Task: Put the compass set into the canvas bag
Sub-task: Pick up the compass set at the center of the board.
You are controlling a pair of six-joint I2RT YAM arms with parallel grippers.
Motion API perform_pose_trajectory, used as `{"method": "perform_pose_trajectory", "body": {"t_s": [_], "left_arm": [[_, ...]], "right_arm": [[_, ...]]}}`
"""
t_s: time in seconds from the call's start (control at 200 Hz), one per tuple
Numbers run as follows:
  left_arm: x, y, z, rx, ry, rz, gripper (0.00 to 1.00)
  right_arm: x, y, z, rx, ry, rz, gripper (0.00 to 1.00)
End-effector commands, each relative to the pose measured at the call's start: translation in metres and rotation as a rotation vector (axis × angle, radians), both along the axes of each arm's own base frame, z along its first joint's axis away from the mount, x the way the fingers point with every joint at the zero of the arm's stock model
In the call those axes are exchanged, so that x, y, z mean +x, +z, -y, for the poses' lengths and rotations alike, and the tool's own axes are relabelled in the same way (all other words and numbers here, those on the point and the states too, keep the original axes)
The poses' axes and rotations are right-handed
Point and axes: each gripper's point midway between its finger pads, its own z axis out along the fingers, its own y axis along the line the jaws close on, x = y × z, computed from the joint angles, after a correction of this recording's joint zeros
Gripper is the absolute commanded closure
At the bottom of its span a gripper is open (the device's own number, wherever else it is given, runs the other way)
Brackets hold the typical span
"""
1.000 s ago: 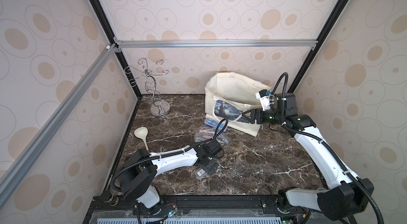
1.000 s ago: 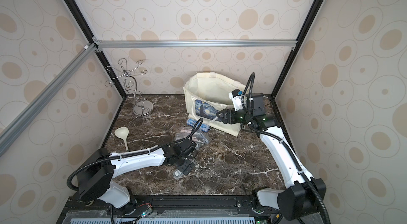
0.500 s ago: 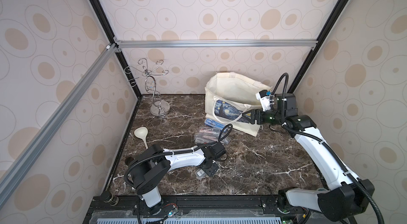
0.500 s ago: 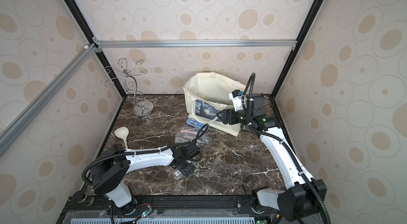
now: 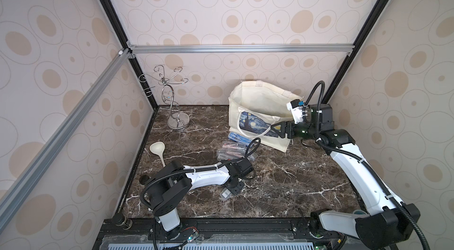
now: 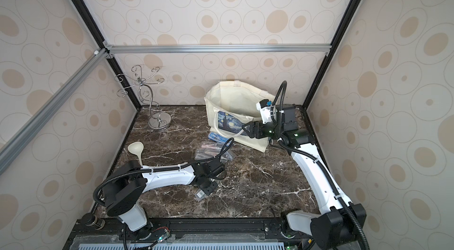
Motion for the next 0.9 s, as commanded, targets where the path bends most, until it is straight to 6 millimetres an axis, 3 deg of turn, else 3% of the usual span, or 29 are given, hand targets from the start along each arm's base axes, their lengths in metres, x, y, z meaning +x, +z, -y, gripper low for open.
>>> {"method": "perform_pose_trajectory", "body": {"t_s": [0.0,0.12,0.275,0.675,0.895], "left_arm": [[0.01,0.011,0.004,-0.021,0.028,0.066,0.57],[0.023,0.028,0.011,-0.079,0.062,0.148,0.58],[0.046,0.065,0.021,-0.181,0.12,0.29,0.58],[0.105,0.215,0.046,-0.663,0.305,0.69,0.54],[0.137,0.271,0.041,-0.828,0.399,0.78,0.53]], "right_arm": [[0.0,0.016,-0.001,0.007,0.005,0.049,0.24],[-0.001,0.017,-0.003,0.013,0.013,0.055,0.24],[0.0,0.021,-0.004,0.019,0.02,0.065,0.24],[0.0,0.037,-0.013,0.062,0.068,0.104,0.24],[-0.014,0.047,-0.025,0.119,0.14,0.121,0.27]]}}
